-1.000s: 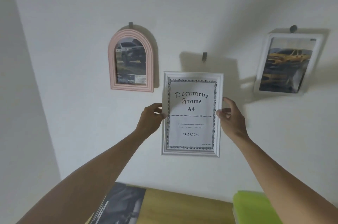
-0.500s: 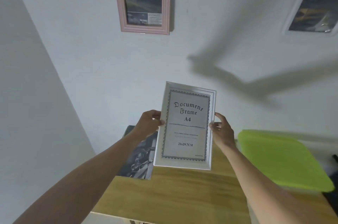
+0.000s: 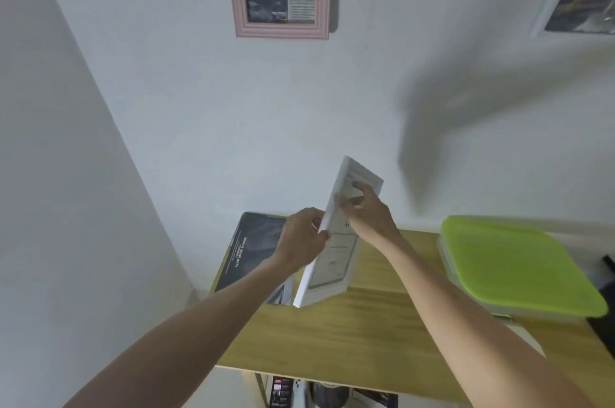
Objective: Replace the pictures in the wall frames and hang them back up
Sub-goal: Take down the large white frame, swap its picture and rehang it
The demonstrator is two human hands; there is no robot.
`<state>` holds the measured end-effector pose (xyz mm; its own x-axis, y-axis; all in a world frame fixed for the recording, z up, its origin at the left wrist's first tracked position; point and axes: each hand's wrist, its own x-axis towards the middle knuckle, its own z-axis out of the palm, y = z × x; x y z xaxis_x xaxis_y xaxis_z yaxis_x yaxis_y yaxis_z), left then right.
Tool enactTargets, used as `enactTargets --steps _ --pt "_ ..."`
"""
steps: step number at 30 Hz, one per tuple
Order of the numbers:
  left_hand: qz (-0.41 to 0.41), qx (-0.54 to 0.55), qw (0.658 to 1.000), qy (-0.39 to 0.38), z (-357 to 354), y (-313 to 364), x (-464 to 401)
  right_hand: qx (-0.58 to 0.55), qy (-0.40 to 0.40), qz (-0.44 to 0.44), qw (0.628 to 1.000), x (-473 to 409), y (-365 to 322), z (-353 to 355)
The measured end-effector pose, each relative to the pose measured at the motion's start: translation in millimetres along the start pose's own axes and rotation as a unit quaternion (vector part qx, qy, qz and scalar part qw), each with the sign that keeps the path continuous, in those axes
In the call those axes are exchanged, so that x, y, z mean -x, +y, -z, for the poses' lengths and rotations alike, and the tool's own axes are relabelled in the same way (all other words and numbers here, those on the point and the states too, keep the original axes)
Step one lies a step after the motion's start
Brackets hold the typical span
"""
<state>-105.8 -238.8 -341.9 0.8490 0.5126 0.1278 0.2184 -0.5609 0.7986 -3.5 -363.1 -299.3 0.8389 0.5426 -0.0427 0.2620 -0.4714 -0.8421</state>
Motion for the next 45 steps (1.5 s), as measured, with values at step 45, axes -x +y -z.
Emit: enactTargets --steps 45 --pt "0.278 -0.021 0.956 -0.095 -125 -126 -25 0.036 0.008 -0.204 0.978 -85 252 0"
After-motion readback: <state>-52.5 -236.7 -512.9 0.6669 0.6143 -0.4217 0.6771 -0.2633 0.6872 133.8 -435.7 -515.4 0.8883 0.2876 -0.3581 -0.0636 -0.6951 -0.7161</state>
